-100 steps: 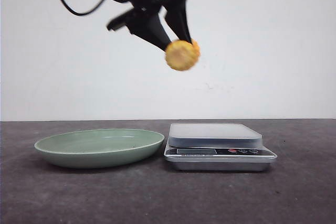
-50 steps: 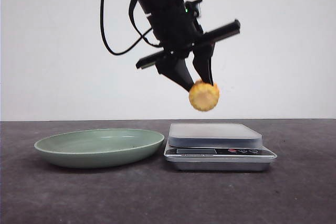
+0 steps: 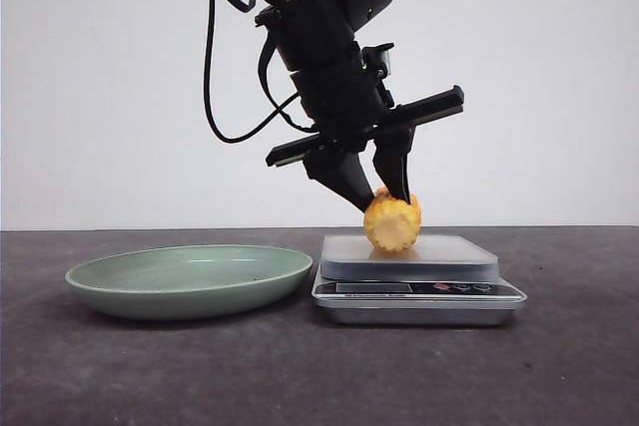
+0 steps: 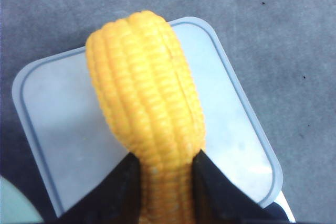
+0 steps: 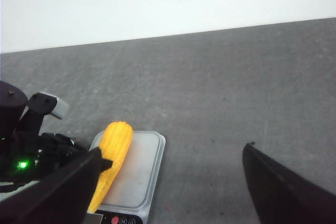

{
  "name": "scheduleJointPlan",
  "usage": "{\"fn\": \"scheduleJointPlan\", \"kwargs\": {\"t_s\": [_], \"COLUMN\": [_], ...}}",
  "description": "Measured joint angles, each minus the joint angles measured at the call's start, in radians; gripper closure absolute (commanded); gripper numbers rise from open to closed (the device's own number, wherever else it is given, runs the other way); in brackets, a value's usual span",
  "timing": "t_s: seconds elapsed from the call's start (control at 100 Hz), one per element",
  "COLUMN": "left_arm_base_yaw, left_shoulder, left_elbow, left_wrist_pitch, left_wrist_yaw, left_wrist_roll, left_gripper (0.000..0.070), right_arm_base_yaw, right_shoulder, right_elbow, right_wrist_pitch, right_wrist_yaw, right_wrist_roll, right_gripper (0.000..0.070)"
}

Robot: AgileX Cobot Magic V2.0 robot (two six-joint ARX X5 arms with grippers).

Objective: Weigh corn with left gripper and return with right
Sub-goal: 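Lower the corn onto the scale pan and open the left gripper, then raise the left gripper away from the scale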

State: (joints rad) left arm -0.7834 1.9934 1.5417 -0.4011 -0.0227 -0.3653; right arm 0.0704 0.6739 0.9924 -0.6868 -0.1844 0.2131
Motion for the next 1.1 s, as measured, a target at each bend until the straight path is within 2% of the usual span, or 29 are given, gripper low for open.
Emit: {"fn": "scheduleJointPlan", "kwargs": {"t_s": [0.06, 0.1, 0.39, 0.49, 0.61, 0.9, 1.1], "left_arm_base_yaw": [0.000, 0.000, 0.000, 0.000, -0.002, -0.035, -0.042], "left_shoulder": [0.001, 0.001, 0.002, 0.003, 0.005, 0.005, -0.039], "left_elbow": [0.000, 0.000, 0.000, 0.016, 0.082, 0.328, 0.495], "left_wrist_pitch": [0.002, 0.002, -0.002, -0.031, -0.087, -0.290, -0.446], "left_wrist_yaw": [0.000, 0.000, 0.000, 0.000, 0.000, -0.007, -0.125], "left_wrist_roll": [0.004, 0.006, 0.010, 0.010, 0.016, 0.080, 0.145], "left_gripper": [0.0411, 0.0371, 0.0366, 0.0302, 0.0262, 0.0262, 0.0264], "right_arm_base_yaw": [0.000, 0.000, 0.000, 0.000, 0.000, 0.000, 0.000], "right_shoulder": [0.000, 0.000, 0.000, 0.000, 0.000, 0.000, 0.000], "right_elbow": [0.000, 0.000, 0.000, 0.000, 0.000, 0.000, 0.000], "right_wrist_pitch": [-0.005, -0.005, -0.005, -0.005, -0.005, -0.005, -0.005], "right_wrist_yaw": [0.000, 0.000, 0.000, 0.000, 0.000, 0.000, 0.000], "right_wrist_roll": [0.000, 0.000, 0.000, 0.000, 0.000, 0.000, 0.000], "right_gripper": [0.0156, 0.0156, 0.0156, 0.0156, 0.0156, 0.0156, 0.0156]}}
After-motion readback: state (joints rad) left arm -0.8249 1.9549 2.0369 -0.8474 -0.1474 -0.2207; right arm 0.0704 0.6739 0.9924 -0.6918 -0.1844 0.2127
